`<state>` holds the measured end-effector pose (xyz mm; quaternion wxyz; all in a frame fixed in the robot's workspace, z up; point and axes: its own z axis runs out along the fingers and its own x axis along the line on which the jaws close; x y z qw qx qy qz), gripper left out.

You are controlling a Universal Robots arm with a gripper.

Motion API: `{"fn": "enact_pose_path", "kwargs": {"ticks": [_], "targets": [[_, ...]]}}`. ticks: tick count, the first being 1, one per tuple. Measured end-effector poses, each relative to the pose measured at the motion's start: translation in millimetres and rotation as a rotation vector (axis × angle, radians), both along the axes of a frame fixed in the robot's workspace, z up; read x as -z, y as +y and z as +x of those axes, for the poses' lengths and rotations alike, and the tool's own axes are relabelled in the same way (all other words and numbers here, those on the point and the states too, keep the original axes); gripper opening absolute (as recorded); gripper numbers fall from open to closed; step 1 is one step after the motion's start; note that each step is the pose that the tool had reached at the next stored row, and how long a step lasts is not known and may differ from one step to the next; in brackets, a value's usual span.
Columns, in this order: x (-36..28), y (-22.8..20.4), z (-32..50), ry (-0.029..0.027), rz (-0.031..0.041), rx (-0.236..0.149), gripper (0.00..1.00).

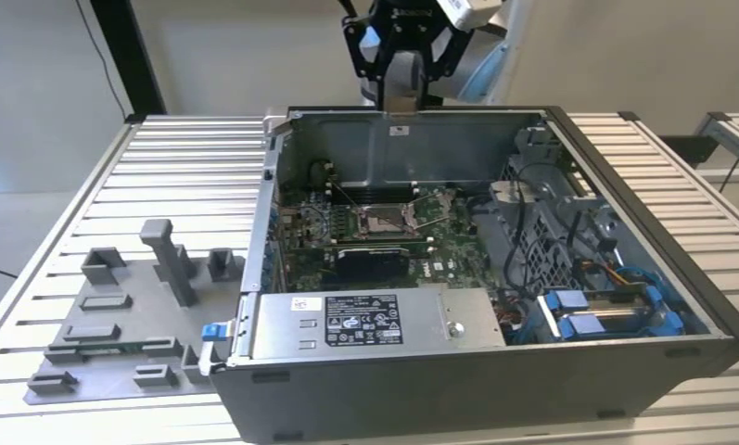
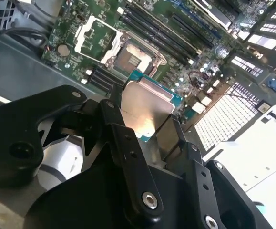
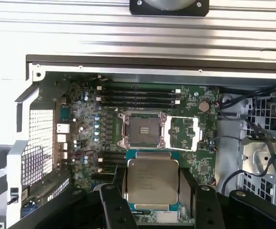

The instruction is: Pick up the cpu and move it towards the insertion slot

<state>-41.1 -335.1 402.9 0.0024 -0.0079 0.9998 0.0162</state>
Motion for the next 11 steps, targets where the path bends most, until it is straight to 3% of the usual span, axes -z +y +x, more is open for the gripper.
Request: {"fn": "enact_pose_path", "kwargs": {"ticks": [11], "targets": [[0.1,3.7,-4.1,0.0000,0.0001,0.008,0.00]]}}
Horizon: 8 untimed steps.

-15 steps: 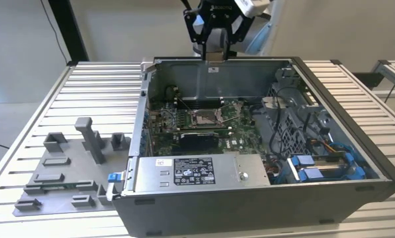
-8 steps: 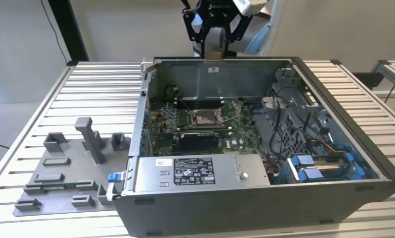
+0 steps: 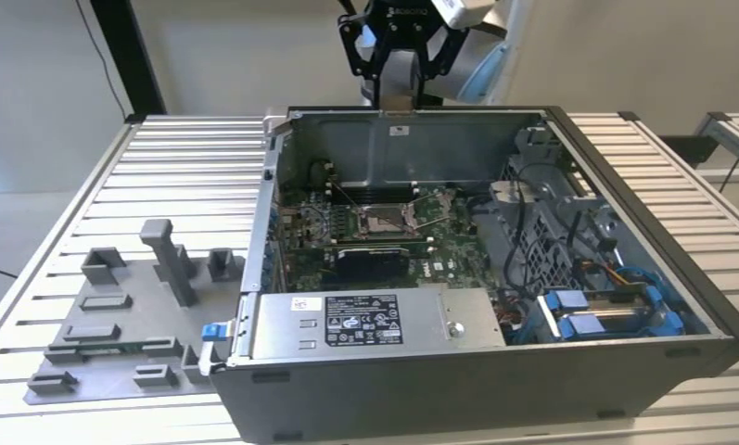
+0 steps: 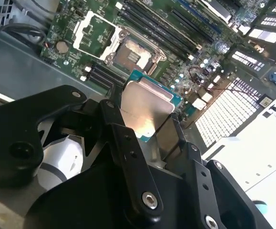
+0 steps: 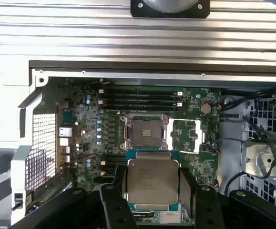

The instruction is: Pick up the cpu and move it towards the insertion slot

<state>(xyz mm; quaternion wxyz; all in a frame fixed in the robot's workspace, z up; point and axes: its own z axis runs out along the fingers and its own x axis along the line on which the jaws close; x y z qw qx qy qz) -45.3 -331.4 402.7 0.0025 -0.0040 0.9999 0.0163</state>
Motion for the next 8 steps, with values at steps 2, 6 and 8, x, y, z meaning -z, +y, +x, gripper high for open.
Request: {"fn": "enact_pose_path", "kwargs": {"ticks": [2,6,8], "targets": [[0.0,0.2,-0.1,0.0000,0.0000,0.000,0.00],[0.0,0.6,-0.4,0.0000,-0.0001,0.000,0.00],[0.0,1.0,-0.6,0.0000,0.0000,0.000,0.00]]}}
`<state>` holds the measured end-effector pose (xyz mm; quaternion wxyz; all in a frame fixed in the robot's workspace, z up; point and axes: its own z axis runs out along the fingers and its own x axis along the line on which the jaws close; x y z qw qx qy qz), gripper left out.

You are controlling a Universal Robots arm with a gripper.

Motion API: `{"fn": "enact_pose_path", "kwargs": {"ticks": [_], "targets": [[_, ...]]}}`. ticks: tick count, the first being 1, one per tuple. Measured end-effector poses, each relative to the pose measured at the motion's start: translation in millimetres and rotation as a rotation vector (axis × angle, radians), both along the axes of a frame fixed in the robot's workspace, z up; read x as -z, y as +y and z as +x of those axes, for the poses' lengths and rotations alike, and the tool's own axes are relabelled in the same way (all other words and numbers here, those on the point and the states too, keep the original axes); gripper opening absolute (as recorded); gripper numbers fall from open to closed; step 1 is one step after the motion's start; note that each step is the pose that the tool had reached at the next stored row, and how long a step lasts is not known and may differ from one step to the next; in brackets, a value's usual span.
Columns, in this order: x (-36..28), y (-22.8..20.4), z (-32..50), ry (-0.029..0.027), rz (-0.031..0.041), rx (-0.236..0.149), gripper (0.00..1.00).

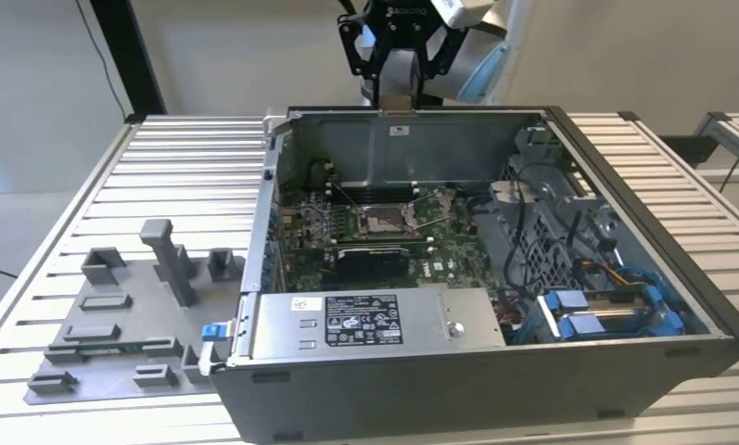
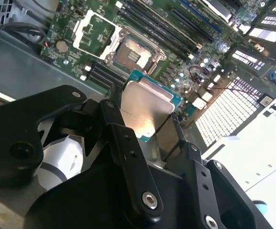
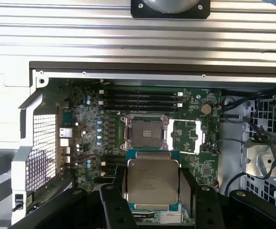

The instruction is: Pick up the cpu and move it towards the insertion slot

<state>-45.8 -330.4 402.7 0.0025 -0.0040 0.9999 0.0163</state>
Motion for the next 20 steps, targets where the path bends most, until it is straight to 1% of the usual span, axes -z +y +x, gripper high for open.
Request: {"fn": "enact_pose_path", "kwargs": {"ticks": [9,13,20], "targets": [[0.2,1.1,0.4,0.0000,0.0000,0.000,0.00],[0.2,4.0,0.7,0.0001,-0.0001,0.000,0.00],[0.2,4.2,0.7,0.0000,0.0000,0.000,0.00]]}}
